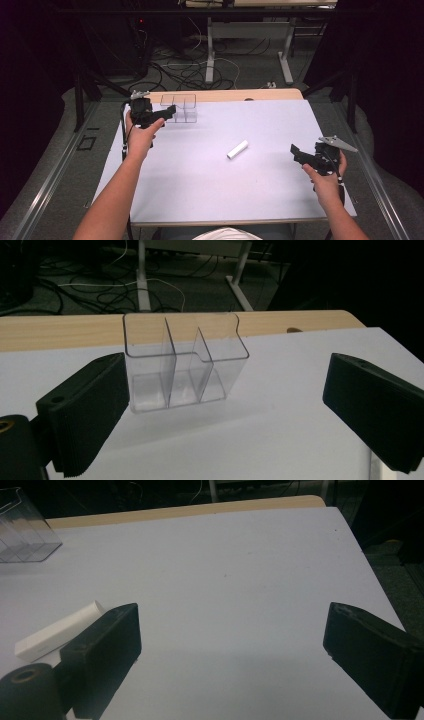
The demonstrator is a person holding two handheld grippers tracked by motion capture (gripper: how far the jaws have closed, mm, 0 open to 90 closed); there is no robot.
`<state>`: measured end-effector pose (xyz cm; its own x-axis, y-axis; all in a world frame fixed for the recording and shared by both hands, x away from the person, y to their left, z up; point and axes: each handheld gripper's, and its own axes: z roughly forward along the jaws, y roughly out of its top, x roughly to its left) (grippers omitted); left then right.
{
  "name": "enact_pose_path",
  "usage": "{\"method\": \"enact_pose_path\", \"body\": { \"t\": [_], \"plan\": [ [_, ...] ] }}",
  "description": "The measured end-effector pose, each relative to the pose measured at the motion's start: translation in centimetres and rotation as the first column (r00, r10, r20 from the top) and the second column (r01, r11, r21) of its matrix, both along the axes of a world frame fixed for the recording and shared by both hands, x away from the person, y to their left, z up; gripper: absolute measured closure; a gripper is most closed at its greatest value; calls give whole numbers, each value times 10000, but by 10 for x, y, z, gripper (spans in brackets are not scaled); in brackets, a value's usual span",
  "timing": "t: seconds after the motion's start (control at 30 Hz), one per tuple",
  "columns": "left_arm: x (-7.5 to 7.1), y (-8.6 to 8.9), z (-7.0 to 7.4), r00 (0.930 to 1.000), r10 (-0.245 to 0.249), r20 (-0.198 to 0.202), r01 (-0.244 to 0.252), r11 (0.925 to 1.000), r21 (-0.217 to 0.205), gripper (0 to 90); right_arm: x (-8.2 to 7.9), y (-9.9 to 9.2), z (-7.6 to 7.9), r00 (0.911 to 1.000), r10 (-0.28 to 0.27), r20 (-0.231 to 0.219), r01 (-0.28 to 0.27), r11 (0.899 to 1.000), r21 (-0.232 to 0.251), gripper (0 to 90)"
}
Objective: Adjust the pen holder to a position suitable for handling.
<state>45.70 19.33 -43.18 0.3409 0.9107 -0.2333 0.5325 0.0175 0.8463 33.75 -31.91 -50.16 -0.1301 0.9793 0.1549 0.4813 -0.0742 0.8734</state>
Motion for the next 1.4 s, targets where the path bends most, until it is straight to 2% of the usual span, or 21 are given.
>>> {"method": "enact_pose_path", "body": {
  "t": [0.07,0.17,0.3,0.47,0.53,0.7,0.83,0.9,0.97,1.17,1.27,1.4],
  "plan": [
    [5,-1,3,10000,-9,-32,9,10000,15,51,0,1,-1,10000,-32,-47,33,9999,150,77],
    [13,-4,8,10000,62,33,-63,9999,138,67,1,0,-2,9999,47,-150,-46,9999,93,77],
    [24,-4,12,10000,35,-91,-33,9997,230,75,2,0,-3,9998,63,-192,-62,10000,65,78],
    [36,-5,12,9999,118,-84,-115,9994,317,86,1,0,-5,9997,-20,-253,21,10000,38,83],
    [40,-4,12,9997,104,-233,-95,9992,379,108,2,0,-5,9997,-27,-251,30,9999,109,83],
    [51,-3,9,9996,229,-184,-220,9987,449,158,0,1,-4,9996,-116,-265,118,9999,56,84],
    [64,-2,2,9994,269,-232,-249,9962,838,173,-1,0,-5,9996,-107,-269,103,9998,-144,94],
    [66,-2,0,9992,328,-221,-308,9959,851,207,-1,1,-5,9994,-155,-323,152,9998,-97,94],
    [71,0,-4,9986,442,-282,-408,9930,1105,233,-2,1,-5,9992,-201,-344,196,9997,-128,94],
    [77,2,-11,9976,585,-365,-540,9919,1152,291,-3,3,-7,9992,-187,-344,179,9996,-232,94],
    [81,4,-15,9969,679,-406,-626,9908,1196,313,-5,5,-8,9982,-239,-545,222,9992,-325,94],
    [86,8,-20,9968,691,-396,-644,9920,1082,341,-6,3,-9,9988,-242,-437,227,9992,-337,94]
  ]
}}
